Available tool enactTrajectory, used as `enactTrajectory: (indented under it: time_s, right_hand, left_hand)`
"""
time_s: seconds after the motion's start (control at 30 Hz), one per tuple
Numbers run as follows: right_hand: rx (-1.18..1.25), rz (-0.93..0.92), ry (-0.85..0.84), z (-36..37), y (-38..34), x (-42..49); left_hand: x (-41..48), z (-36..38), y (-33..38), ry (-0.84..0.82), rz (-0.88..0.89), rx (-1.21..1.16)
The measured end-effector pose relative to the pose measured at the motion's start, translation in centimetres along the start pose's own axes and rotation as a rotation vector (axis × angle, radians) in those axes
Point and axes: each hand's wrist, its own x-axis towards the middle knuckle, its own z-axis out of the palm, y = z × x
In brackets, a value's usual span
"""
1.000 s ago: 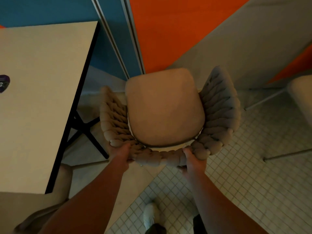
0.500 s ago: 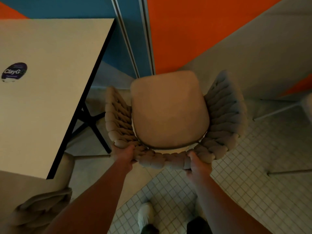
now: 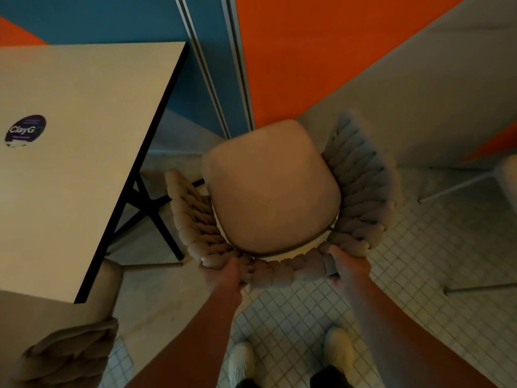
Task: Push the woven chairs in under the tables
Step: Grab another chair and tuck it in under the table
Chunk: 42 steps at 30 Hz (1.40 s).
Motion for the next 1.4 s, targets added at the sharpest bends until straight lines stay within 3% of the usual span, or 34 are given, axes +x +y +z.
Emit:
enactTrajectory:
  time_s: [0.2, 0.4, 0.5, 0.63, 0.73, 0.8, 0.9, 1.03, 1.2, 1.4]
  right_hand:
    - [-0.069, -0.062, -0.080, -1.1, -3.2, 1.2]
    - [-0.119, -0.068, -0.113, -1.1, -5.0, 3.0]
    - [-0.198, -0.159, -0.091, -1.2, -4.5, 3.1]
    - [-0.539, -0.788, 0.059, -1.9, -2.5, 2.6]
    - [-1.025, -1.296, 0.081, -2.4, -1.2, 2.3]
    - [-1.242, -1.536, -0.012, -1.9, -0.7, 2.5]
    - [-1.499, -1.579, -0.228, -0.6, -1.2, 2.5]
    - [-1.887, -1.621, -0.349, 0.0, -1.9, 1.6]
    - [-1.953, -1.707, -0.329, 0.1, -1.8, 2.4]
    - [-1.864, -1.701, -0.424, 0.5, -2.0, 3.4]
  left_hand:
    - [6.8, 1.3, -7.5, -0.003, 0.005, -0.017]
    - [0.1, 3.1, -3.8, 0.016, 0.019, -0.056]
    - [-3.3, 2.6, -1.8, 0.057, 0.126, 0.178]
    - [-5.5, 0.0, -0.1, 0.131, 0.682, 0.803]
    - [-4.0, -1.9, 1.5, -0.135, 0.955, 1.343]
    - [-2.4, -3.0, 3.1, -0.282, 1.072, 1.593]
    - [-0.7, -3.6, 5.0, -0.379, 1.219, 1.788]
    - [1.0, -2.8, 6.4, -0.456, 1.208, 2.019]
    - [3.1, -1.7, 6.7, -0.499, 1.233, 2.070]
    - [2.8, -1.9, 6.4, -0.471, 1.292, 1.977]
